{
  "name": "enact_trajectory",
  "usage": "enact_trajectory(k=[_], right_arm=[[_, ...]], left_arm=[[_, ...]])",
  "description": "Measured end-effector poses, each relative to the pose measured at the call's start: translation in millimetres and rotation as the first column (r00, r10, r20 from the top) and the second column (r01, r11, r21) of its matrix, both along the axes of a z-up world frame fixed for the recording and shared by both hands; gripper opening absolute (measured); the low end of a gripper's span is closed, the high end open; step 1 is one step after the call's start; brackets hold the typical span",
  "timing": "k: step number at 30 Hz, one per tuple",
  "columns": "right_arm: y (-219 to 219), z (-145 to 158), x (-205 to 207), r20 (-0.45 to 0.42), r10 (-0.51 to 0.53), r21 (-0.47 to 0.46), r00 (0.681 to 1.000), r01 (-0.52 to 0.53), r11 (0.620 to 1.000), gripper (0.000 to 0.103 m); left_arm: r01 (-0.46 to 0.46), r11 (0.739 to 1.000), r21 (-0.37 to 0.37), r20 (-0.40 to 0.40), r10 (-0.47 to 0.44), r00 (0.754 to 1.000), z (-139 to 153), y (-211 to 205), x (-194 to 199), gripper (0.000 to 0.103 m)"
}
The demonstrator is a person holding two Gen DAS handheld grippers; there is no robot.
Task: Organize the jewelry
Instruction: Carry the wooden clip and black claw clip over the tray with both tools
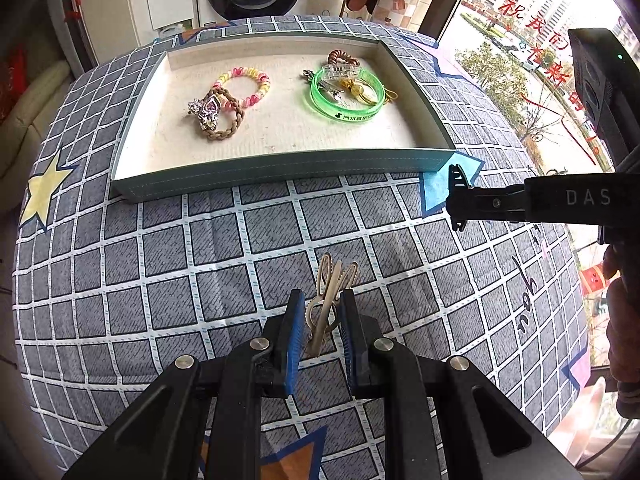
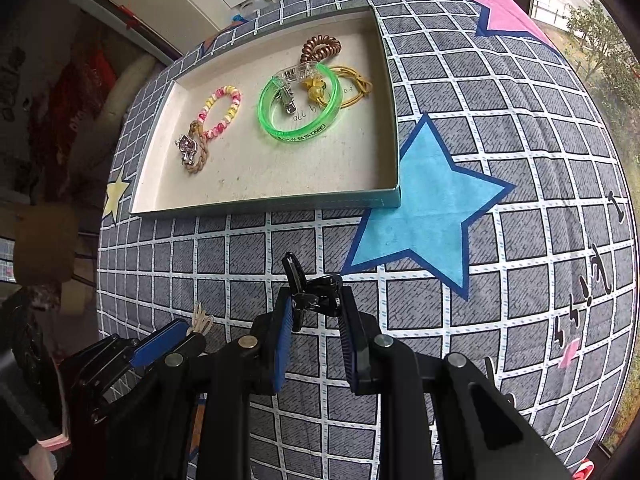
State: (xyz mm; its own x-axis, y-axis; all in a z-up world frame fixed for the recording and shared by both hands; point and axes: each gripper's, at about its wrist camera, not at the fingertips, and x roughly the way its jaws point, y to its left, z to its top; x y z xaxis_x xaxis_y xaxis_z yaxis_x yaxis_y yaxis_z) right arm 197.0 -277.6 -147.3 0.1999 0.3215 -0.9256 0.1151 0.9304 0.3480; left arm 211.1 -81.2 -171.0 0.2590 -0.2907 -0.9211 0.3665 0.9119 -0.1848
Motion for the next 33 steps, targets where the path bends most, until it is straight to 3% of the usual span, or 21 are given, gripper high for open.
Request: enact_trajectory(k=[10,19,25,33], right_arm=[[-5,23,18,0.046,-0.013,0.013,0.999,0.012,1.0,0.024],[-7,31,58,0.078,-0.025,0.024,0.997,0.023,0.999,0.024],[0,21,87,0.068,-0.009,0.016,0.998,0.008,1.0,0.024],[14,-15,107,-0.023,0.027,0.029,0.999,-0.026,0.999,0.024]], left_arm=[[-0.045,0.999,-0.013,0.072,0.046,0.996,25,15,30,0.03],[-0.106,0.994,-0.024,0.131,0.108,0.986,39,33,83,0.03],[-0.135,0.991,-0.006,0.128,0.135,0.983,29,33,113,0.03],[-0.128,0.991,0.039,0.056,0.126,0.99,-3,25,135,0.03]])
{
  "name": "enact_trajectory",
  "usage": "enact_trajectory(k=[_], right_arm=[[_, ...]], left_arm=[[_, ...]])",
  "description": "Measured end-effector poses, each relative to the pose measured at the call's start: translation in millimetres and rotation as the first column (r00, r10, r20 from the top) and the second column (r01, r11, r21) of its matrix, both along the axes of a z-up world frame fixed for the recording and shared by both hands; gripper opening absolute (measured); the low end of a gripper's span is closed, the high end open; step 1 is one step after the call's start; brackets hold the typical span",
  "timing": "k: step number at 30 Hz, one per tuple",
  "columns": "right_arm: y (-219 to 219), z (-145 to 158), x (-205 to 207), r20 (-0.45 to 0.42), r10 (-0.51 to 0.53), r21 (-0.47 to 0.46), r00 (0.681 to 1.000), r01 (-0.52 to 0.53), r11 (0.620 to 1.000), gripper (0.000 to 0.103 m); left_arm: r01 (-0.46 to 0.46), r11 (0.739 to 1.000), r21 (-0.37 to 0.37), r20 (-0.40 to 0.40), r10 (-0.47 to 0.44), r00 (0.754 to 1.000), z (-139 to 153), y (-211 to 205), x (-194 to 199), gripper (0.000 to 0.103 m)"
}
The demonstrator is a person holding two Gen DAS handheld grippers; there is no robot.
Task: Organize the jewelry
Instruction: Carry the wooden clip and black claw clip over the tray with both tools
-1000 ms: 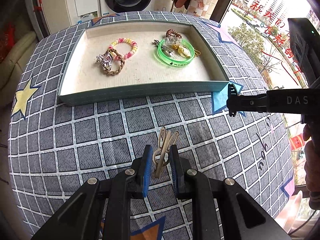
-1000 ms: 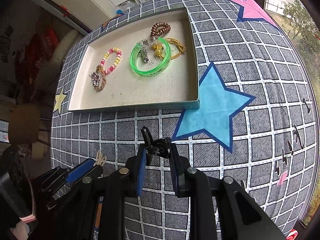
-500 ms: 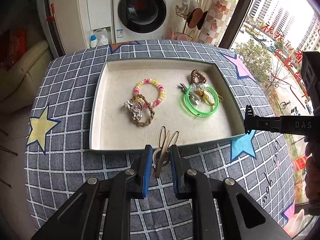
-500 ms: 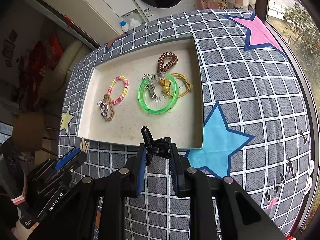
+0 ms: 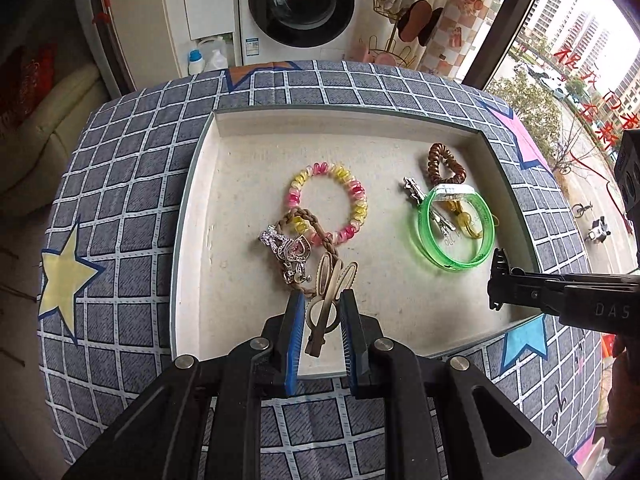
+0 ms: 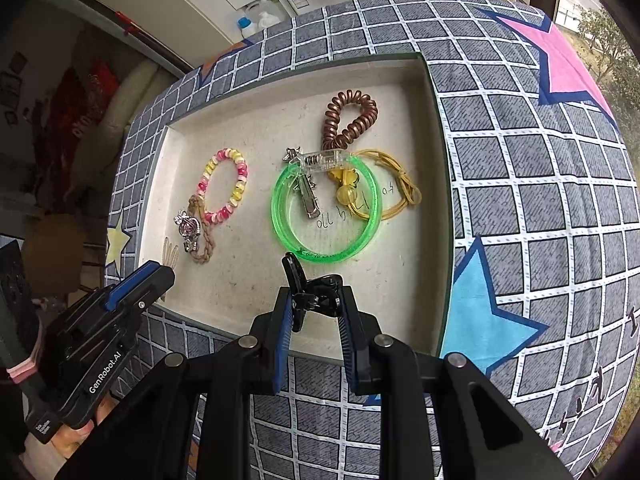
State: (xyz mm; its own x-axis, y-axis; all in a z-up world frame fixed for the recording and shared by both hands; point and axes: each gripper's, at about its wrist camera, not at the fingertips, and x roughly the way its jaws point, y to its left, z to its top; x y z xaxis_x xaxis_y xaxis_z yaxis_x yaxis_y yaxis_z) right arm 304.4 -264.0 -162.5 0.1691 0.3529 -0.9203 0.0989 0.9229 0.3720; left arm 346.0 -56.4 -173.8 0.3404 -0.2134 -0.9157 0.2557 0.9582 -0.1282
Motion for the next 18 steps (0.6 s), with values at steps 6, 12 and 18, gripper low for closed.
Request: enact_trajectory(k=[6,12,18], right_arm=[[3,-22,9,-0.041,0.0,-0.02,0.999,-0.001,1.0,0.024],[2,-27,21,-0.011,0.003,-0.073,1.0,-0.004,0.997,0.024],[7,-26,32,0.024,0.036,-0.112,0.999,-0.033,0.993,0.024]], left_arm=[[-0.001,1.0,0.028,-0.024,0.001,1.0,-17,-12,11,0.03],[-0.018,0.997,0.075,-0.002,0.018,1.0,-25,-20,22,0.03],[-0.019,0.994,0.11,0.011,0.018,1.0,-29,-27,27,0.031]])
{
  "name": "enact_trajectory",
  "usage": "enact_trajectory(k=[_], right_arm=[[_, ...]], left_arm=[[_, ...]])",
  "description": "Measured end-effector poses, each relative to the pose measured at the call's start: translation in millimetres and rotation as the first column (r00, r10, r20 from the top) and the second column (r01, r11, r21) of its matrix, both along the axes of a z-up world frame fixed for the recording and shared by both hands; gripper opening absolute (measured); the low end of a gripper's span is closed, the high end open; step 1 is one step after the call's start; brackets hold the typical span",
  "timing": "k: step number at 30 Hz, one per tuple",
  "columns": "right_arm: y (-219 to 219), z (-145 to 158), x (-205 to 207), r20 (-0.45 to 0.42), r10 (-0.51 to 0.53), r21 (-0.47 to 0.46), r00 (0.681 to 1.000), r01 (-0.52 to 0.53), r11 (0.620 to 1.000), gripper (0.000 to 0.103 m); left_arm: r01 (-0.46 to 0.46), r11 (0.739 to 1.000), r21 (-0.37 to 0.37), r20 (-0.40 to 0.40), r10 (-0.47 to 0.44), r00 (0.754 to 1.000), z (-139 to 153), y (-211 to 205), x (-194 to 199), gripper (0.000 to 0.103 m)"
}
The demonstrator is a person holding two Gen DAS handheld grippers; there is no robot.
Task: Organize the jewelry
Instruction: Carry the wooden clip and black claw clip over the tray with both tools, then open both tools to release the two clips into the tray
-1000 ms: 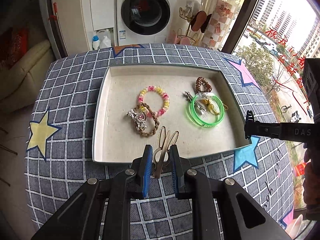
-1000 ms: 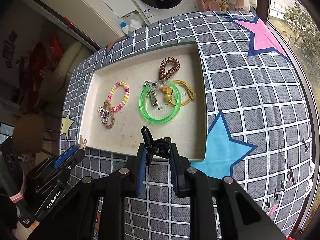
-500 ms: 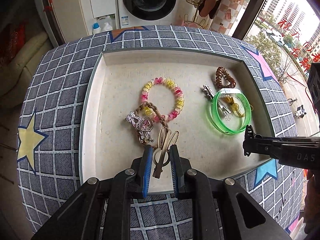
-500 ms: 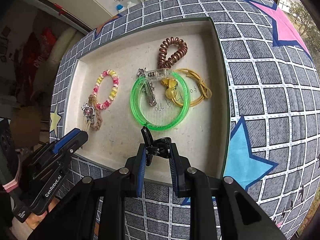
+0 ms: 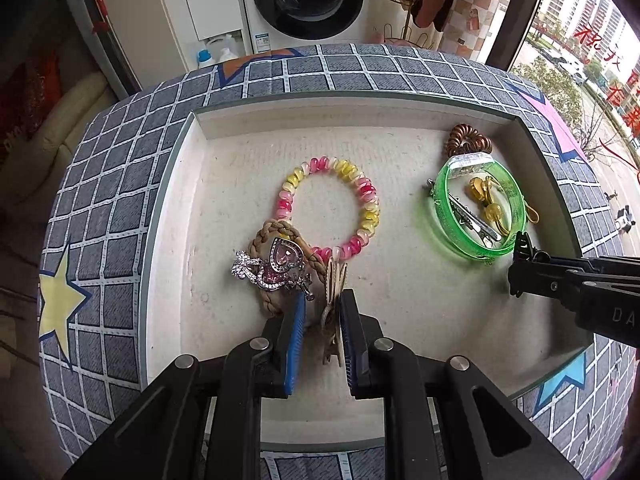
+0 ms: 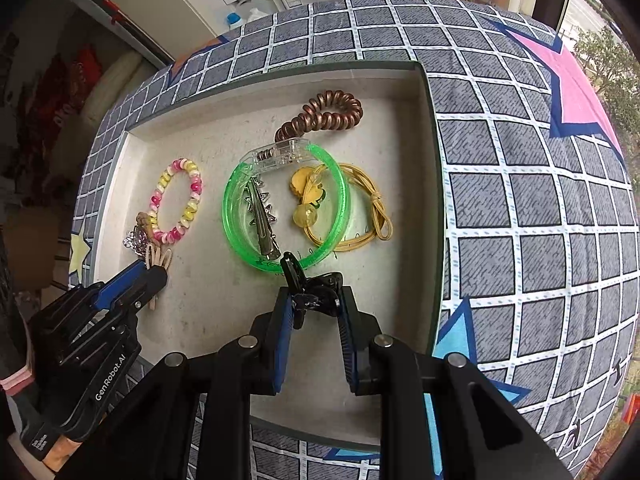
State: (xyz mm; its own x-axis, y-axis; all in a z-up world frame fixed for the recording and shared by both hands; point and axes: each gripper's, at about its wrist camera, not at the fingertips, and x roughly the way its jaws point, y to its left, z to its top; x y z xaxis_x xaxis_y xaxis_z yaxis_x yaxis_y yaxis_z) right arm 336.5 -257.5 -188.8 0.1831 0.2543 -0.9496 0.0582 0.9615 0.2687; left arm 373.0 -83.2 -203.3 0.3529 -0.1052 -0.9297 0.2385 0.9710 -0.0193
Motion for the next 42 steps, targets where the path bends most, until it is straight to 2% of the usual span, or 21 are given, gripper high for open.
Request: enact_trajectory(k=[11,12,14,15,20,23,26,27,28,29,31,36,39,42], right_arm=[[3,2,-6,0.025,-0.003,-0.003,1.0,0.003,1.0,0.026],[2,2,-6,0.022,-0.006,0.008,1.0,0.006,1.0,0.027],[0,2,-6,0.017,-0.015,0.031,1.0,0.014,0.999,0.042],[-1,3,-7,0.019,-0.019,0.038,1.0,0.019,0.999,0.044],[-10,9,-12,0.025,-0.039,0.073,0.999,0.037,0.997,0.046],[-21,13,-19,0.027,-0.064,0.112,0.998,0.06,0.992,0.056],[-27,15,-25,0.024,-0.089,0.138,0.996,0.085,0.987,0.057],[-29,15,-27,0.022,-0.095,0.144,0.995,0.09,0.985,0.057],[-31,16,-29,0.021,-0.099,0.148,0.995,0.095,0.985,0.058],[-32,17,-31,0.021,-0.102,0.149,0.995,0.098,0.984,0.059],[-32,19,-32,0.024,-0.109,0.149,0.994,0.104,0.983,0.059],[-33,27,-34,0.04,-0.126,0.15,0.991,0.119,0.982,0.061],[-34,31,-37,0.034,-0.13,0.147,0.991,0.123,0.981,0.066],[-28,32,-37,0.024,-0.107,0.094,0.994,0.105,0.99,0.07]], left_arm=[[0.005,0.999,0.041,0.001,-0.005,1.0,-1,-4,1,0.031],[-0.001,0.999,0.049,0.001,0.001,1.0,0,-4,0,0.031],[-0.01,0.999,0.049,0.004,0.009,1.0,1,-2,-1,0.031],[-0.013,0.999,0.047,0.007,0.012,1.0,3,-1,-2,0.031],[-0.019,0.999,0.047,-0.002,0.019,1.0,7,2,-7,0.031],[-0.021,0.999,0.042,0.009,0.021,1.0,13,4,-9,0.031],[-0.025,0.999,0.031,0.022,0.024,0.999,20,6,-11,0.031],[-0.025,0.999,0.03,0.027,0.025,0.999,22,6,-12,0.044],[-0.027,0.999,0.032,0.032,0.026,0.999,23,7,-13,0.062],[-0.039,0.999,0.038,0.046,0.037,0.998,26,7,-14,0.099],[-0.062,0.997,0.033,0.11,0.058,0.992,36,10,-19,0.103],[-0.062,0.998,0.033,0.09,0.059,0.994,39,11,-19,0.103],[-0.068,0.997,0.041,0.082,0.064,0.995,40,13,-23,0.103],[-0.069,0.997,0.044,0.071,0.066,0.995,39,16,-27,0.103]])
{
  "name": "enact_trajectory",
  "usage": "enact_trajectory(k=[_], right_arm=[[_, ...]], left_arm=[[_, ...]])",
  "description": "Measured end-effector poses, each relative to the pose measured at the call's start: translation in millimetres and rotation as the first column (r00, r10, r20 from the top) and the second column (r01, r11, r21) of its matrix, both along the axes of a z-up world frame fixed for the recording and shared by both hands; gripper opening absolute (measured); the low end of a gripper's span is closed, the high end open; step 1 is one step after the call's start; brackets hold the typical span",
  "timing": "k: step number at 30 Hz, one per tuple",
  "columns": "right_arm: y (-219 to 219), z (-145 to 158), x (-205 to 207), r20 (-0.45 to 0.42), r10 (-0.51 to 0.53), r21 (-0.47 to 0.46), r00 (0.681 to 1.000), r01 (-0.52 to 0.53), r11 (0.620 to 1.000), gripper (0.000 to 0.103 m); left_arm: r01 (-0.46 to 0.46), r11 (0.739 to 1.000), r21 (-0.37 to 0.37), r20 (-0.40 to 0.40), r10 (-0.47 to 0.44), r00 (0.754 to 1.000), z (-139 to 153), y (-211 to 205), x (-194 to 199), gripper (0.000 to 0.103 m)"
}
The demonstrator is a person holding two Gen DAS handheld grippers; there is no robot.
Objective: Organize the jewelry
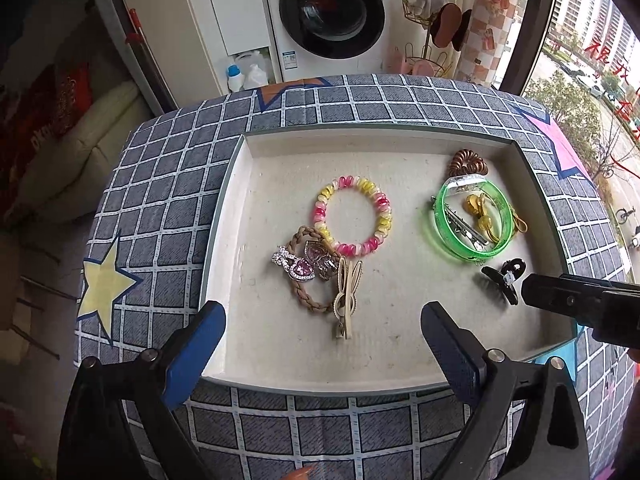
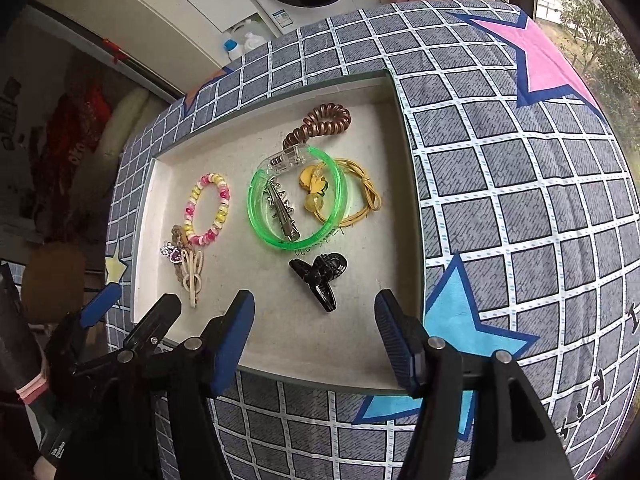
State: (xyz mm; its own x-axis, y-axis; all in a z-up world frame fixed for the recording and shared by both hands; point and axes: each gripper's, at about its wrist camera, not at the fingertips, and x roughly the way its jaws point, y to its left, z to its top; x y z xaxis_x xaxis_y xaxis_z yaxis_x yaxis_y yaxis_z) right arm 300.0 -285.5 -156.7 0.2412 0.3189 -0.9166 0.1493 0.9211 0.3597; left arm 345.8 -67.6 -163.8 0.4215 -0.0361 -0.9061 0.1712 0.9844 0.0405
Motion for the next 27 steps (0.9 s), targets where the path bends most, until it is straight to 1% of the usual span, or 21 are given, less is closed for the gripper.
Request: enact_trajectory(k=[1,2,4,9,11,12,13,14,17,21,27], right_arm=[[3,1,0,-0.001,0.012,-0.034,1.0,-0.012,0.999,0.076],[6,2,0,0.003,0.026,-0.064,1.0,-0.025,0.998,0.077],[10,4,-1,0.007,0.047,-0.094,0.999,-0.046,0.995,0.077],[13,6,0,0.003,0.048,-0.121,0.999,-0.048,0.992,0.077],[15,6,-1,-0.001,0.058,-0.134,0.998,-0.058,0.989,0.081],[15,7,-1,0.0,0.062,-0.145,0.998,-0.061,0.987,0.081],[17,7,-2,-0.001,0.068,-0.16,0.998,-0.068,0.985,0.085],[18,7,-2,-0.004,0.075,-0.173,0.997,-0.074,0.982,0.09],[19,10,-5,0.007,0.073,-0.193,0.997,-0.07,0.979,0.09],[17,12,-9,0.018,0.065,-0.197,0.998,-0.06,0.979,0.091],[21,18,-19,0.037,0.078,-0.242,0.996,-0.067,0.968,0.091]], left_arm=[[0.0,1.0,0.002,-0.003,0.0,1.0,0,1,-2,0.103],[-0.001,1.0,0.005,-0.006,0.001,1.0,-1,1,-3,0.103],[-0.003,1.0,0.01,-0.009,0.003,1.0,-1,2,-5,0.103],[-0.015,1.0,0.011,-0.019,0.015,1.0,-1,4,-10,0.103],[-0.015,1.0,0.016,-0.021,0.015,1.0,-1,5,-11,0.103],[-0.014,1.0,0.018,-0.023,0.015,1.0,0,5,-12,0.103],[-0.014,1.0,0.019,-0.023,0.014,1.0,0,6,-13,0.103],[-0.014,1.0,0.019,-0.023,0.014,1.0,0,7,-14,0.103],[-0.016,1.0,0.025,-0.02,0.017,1.0,2,8,-17,0.103],[-0.013,1.0,0.027,-0.018,0.013,1.0,3,9,-21,0.103],[-0.018,1.0,0.02,-0.019,0.019,1.0,7,13,-30,0.103]])
